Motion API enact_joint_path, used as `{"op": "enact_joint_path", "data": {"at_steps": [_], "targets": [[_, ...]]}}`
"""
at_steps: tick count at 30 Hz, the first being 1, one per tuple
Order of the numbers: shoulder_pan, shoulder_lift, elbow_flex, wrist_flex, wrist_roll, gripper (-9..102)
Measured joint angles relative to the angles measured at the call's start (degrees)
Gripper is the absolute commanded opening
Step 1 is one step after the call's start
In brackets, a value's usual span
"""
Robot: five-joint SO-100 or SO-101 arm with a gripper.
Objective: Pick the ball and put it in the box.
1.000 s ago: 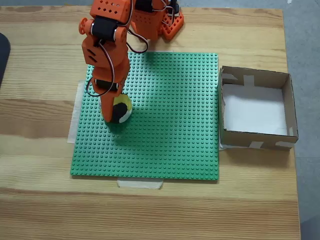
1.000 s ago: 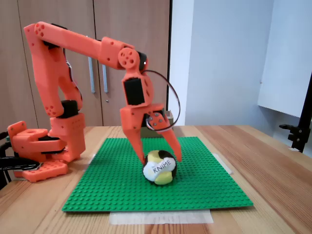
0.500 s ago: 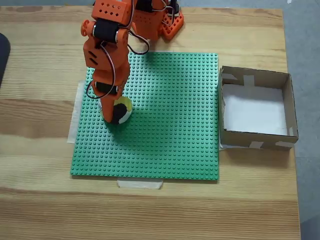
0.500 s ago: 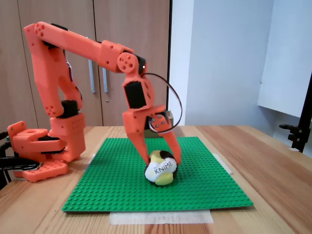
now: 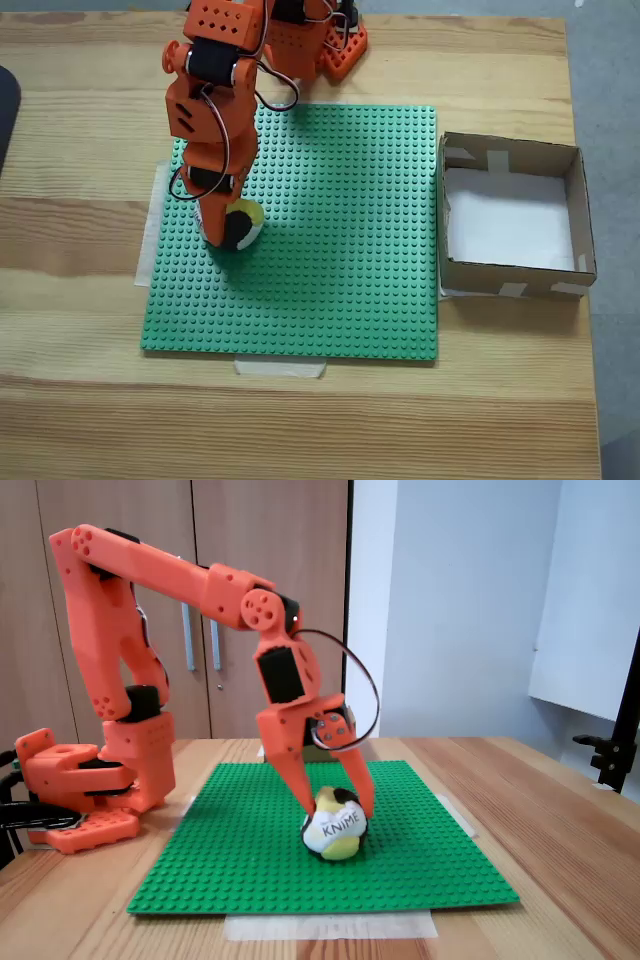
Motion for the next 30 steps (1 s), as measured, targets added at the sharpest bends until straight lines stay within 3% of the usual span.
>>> {"op": "enact_joint_path", "data": {"at_steps": [15, 25, 30], "targets": [[0.0, 0.0, 0.5, -0.9, -1.4, 17], [-0.1, 0.2, 1.0, -1.1, -1.9, 0], [-0.2, 0.3, 1.0, -1.1, -2.2, -1]]}}
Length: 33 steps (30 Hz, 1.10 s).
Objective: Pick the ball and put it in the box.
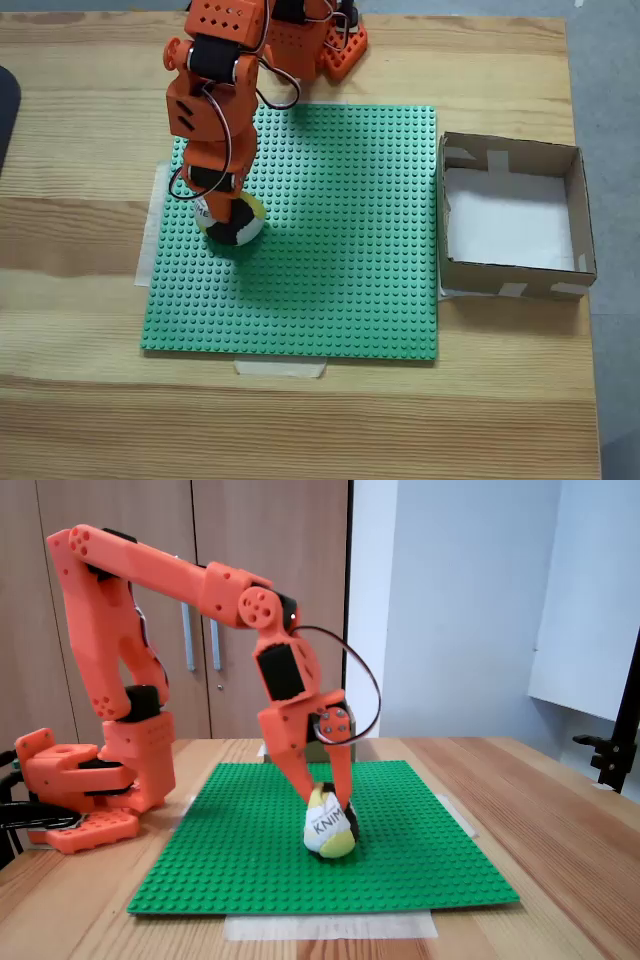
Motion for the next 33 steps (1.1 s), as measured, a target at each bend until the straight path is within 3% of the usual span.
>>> {"op": "enact_joint_path", "data": {"at_steps": [33], "targets": [[-3.1, -0.3, -6.1, 2.3, 2.1, -1]]}}
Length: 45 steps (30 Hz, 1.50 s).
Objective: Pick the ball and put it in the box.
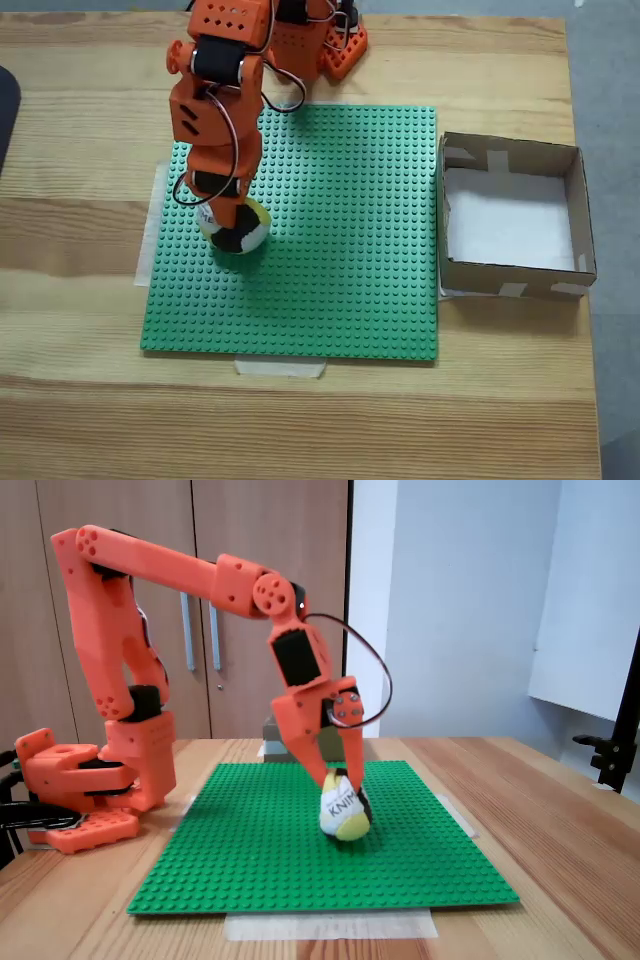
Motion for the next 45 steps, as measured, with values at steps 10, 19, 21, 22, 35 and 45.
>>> {"op": "enact_joint_path", "data": {"at_steps": [10, 19, 21, 22, 35, 45], "targets": [[-3.2, -0.1, -4.7, 0.3, 1.3, -1], [-8.1, -0.1, -10.7, 2.0, 2.6, -1], [-9.2, -0.1, -12.2, 2.5, 2.9, -1], [-9.9, -0.1, -12.9, 2.7, 2.9, -1], [-22.7, -0.1, -22.0, 6.9, 6.2, -1], [-31.8, -0.1, -25.5, 7.6, 7.0, -1]]}}
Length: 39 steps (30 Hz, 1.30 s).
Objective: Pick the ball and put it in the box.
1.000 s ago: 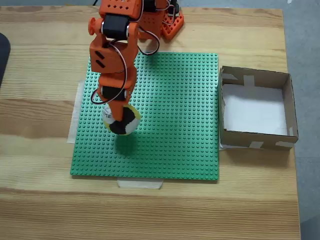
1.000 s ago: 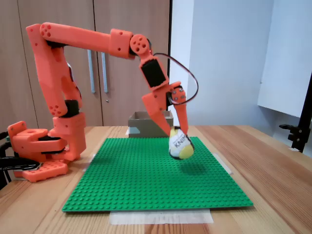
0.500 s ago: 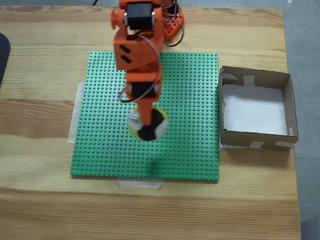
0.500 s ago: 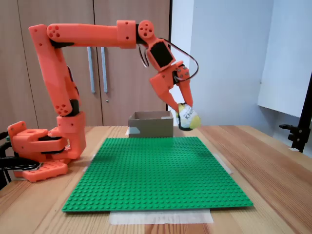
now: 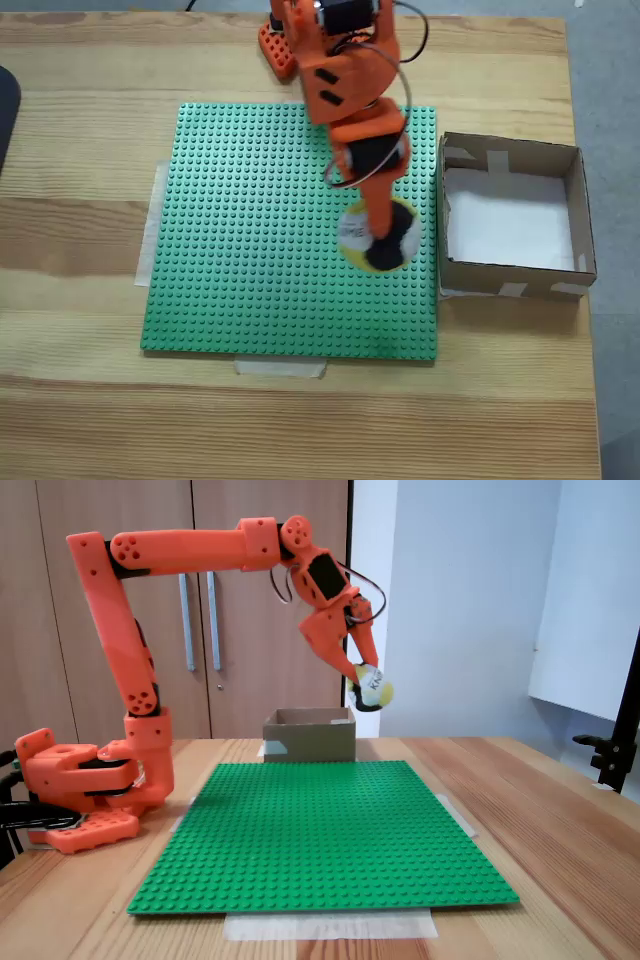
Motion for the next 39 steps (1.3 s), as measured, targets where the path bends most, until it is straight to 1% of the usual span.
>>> {"op": "enact_joint_path", "data": {"at_steps": [21, 28, 39], "targets": [[-21.3, 0.0, -2.1, 2.5, 3.2, -1], [-25.0, 0.0, -2.1, 2.5, 3.9, -1], [-25.5, 0.0, -1.8, 1.8, 4.4, -1]]}}
